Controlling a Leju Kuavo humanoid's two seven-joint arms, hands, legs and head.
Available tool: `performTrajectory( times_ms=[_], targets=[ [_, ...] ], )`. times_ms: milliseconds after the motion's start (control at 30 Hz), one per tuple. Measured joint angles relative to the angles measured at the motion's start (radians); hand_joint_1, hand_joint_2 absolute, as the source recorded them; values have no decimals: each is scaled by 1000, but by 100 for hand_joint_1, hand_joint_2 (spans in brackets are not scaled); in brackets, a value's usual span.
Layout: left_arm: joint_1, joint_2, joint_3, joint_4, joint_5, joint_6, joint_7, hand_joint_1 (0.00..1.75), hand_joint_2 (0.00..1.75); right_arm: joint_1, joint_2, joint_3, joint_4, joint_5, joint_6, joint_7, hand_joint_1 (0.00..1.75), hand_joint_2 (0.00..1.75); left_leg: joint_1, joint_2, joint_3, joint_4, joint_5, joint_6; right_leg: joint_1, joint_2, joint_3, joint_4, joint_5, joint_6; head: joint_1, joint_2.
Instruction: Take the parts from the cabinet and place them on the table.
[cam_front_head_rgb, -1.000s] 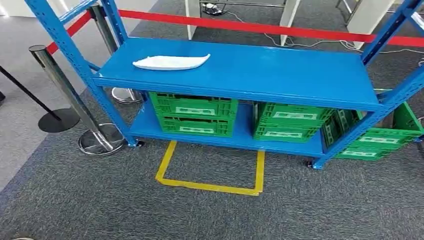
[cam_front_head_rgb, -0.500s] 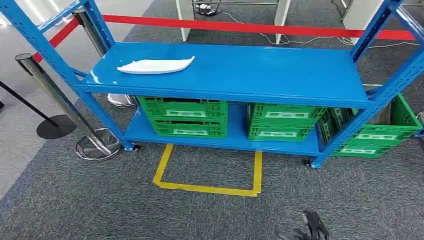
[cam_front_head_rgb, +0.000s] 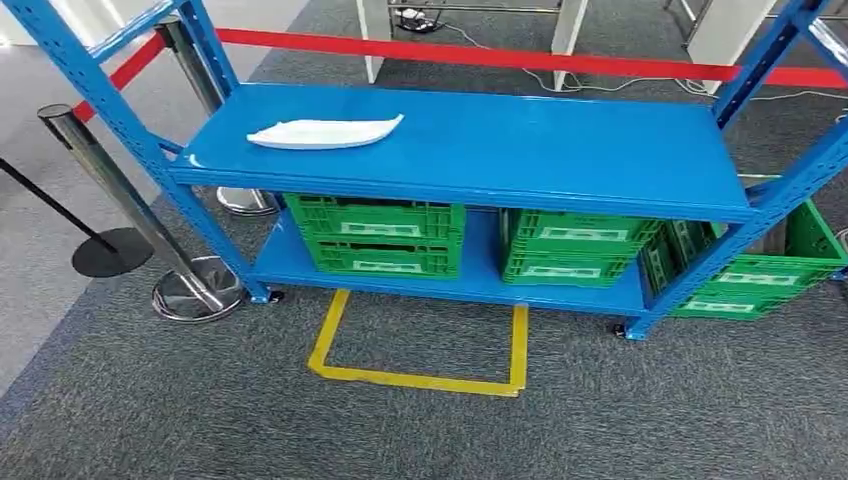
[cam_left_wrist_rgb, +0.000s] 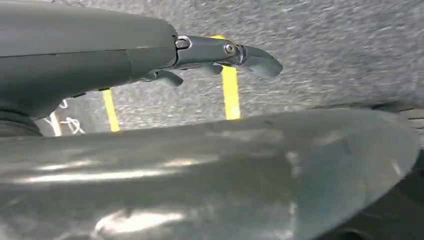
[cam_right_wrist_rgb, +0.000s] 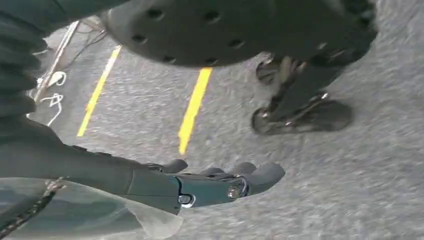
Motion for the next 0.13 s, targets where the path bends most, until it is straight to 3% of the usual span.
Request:
performTrajectory(
  times_ms=[133],
  targets=[
    [-6,0,0,-14,0,0,0,0,0,2,0,0,14,0,0,0,0,0,-2,0,1,1,-3,5,-2,0,-6,-1,-2,3,0,0]
  ],
)
